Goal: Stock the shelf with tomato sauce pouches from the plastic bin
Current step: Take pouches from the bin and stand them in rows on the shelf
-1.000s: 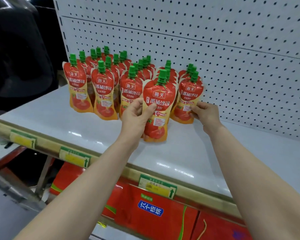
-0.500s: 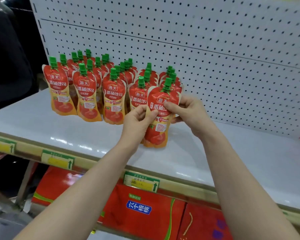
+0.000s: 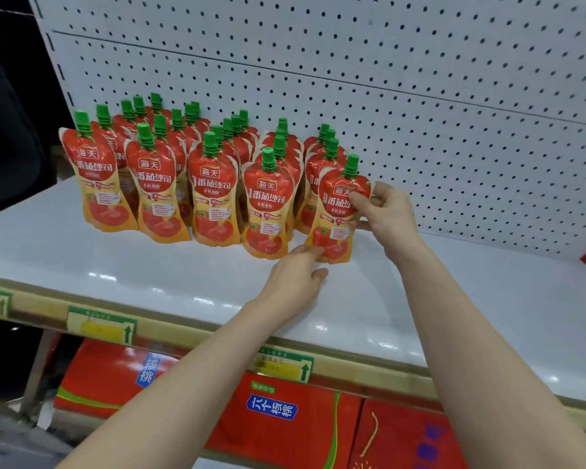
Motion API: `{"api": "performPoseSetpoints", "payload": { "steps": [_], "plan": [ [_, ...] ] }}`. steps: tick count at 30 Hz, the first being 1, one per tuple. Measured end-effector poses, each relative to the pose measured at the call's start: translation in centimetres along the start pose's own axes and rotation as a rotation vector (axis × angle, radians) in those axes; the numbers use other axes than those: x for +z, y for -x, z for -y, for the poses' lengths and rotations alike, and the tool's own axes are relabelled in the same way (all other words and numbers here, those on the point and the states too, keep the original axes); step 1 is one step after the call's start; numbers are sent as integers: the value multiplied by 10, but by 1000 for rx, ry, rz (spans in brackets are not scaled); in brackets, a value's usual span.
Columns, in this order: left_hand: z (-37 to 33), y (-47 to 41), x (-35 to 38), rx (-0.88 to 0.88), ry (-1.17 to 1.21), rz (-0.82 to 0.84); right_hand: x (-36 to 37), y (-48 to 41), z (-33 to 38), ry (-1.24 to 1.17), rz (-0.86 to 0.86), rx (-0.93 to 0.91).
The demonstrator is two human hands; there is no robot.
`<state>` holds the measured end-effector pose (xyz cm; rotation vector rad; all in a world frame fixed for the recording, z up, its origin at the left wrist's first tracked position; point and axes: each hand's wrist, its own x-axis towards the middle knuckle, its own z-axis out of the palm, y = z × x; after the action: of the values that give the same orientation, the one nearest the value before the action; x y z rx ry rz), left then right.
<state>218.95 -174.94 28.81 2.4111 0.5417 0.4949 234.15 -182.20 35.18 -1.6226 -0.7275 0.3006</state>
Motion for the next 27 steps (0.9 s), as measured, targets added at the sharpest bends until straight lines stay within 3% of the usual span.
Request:
{"api": "performPoseSetpoints", "payload": {
  "steps": [18, 27],
  "plan": [
    [3, -12, 5, -74, -85, 63, 27, -20, -7, 13, -25, -70],
    [-3, -6, 0, -60, -27, 18, 2, 1, -8, 393, -81, -74]
  ]
}}
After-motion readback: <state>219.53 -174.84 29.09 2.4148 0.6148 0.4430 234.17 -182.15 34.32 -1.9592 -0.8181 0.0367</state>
